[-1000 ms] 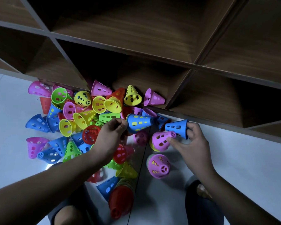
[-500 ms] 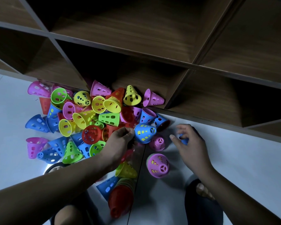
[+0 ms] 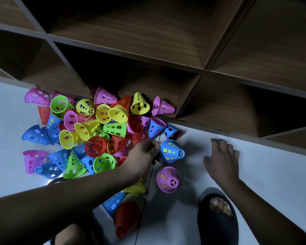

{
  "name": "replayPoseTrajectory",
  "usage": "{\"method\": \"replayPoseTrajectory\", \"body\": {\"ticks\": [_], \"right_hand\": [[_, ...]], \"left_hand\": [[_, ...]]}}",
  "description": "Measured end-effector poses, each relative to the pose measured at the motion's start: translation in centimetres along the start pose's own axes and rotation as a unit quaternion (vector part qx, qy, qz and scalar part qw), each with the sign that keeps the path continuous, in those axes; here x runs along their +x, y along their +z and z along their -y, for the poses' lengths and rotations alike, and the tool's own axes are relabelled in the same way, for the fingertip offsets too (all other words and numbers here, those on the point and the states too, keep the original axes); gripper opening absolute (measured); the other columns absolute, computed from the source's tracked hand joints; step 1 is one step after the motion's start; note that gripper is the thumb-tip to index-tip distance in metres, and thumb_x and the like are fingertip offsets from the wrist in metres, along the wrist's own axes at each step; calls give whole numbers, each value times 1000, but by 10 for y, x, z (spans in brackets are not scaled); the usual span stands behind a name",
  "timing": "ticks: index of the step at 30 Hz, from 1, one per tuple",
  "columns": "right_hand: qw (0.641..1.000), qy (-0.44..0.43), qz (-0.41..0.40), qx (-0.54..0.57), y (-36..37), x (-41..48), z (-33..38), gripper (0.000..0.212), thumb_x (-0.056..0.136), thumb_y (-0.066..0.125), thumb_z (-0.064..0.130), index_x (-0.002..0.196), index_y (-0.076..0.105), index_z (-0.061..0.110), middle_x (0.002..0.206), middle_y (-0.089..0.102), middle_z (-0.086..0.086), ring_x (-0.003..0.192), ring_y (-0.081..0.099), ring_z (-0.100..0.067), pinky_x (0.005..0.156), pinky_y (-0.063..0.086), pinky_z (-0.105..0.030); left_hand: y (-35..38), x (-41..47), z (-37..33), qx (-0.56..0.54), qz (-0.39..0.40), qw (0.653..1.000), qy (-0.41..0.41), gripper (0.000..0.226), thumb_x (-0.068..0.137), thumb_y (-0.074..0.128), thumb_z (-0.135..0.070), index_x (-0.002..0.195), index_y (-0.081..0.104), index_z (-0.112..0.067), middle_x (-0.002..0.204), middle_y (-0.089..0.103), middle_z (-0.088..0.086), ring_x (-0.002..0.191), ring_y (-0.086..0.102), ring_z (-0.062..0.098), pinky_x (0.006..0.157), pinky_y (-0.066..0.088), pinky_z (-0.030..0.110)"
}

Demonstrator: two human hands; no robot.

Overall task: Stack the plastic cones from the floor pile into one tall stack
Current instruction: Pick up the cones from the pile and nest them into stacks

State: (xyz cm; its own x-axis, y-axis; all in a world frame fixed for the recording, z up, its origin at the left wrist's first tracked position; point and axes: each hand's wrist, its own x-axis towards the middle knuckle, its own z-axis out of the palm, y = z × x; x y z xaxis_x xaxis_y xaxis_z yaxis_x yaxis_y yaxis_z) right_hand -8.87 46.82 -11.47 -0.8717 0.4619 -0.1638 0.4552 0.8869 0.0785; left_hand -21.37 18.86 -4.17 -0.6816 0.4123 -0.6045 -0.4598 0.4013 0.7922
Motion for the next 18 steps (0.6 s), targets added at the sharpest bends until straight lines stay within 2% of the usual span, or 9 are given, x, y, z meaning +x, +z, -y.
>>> {"method": "replayPoseTrajectory", "body": {"ticks": [2,6,9,12,15,18], "right_hand": [[1000,5,14,-17,6,-2,-9,75,79,78,34,145,49,13,140,53,-13,123,48,-38,96,40,-50],[999,-6,27,-18,12,-7,-25,66,74,78,13,136,55,13,132,53,-13,115,50,-39,91,39,-50],[1000,3,29,2,13,-7,-32,63,72,75,5,133,57,13,129,54,-12,111,51,-38,88,39,-49],[999,0,19,42,17,-8,-40,62,73,73,-4,132,59,12,124,59,-13,106,54,-38,87,44,-49],[998,-16,19,64,17,-8,-48,60,77,72,-4,134,59,11,123,64,-13,104,58,-35,87,49,-48],[993,-25,19,114,11,-9,-51,64,81,76,2,142,56,11,127,65,-13,109,61,-33,93,54,-47]], "left_hand": [[6,4,1,11,3,1000,3,19,111,53,-24,111,69,-13,84,75,6,69,65,10,63,52,23],[13,17,7,26,0,1000,2,18,110,54,-22,111,68,-10,84,76,7,72,67,15,70,56,31],[13,23,12,53,0,999,1,18,110,55,-22,111,68,-10,83,77,8,71,67,14,69,57,31],[13,27,16,78,-3,997,1,16,110,55,-21,111,68,-12,89,77,9,78,74,22,70,60,33],[14,31,19,125,-6,992,8,15,109,57,-25,112,70,-17,96,77,6,83,76,22,75,64,38],[13,33,19,231,-34,971,55,17,108,57,-27,116,69,-19,99,74,-2,81,73,11,75,64,35]]}}
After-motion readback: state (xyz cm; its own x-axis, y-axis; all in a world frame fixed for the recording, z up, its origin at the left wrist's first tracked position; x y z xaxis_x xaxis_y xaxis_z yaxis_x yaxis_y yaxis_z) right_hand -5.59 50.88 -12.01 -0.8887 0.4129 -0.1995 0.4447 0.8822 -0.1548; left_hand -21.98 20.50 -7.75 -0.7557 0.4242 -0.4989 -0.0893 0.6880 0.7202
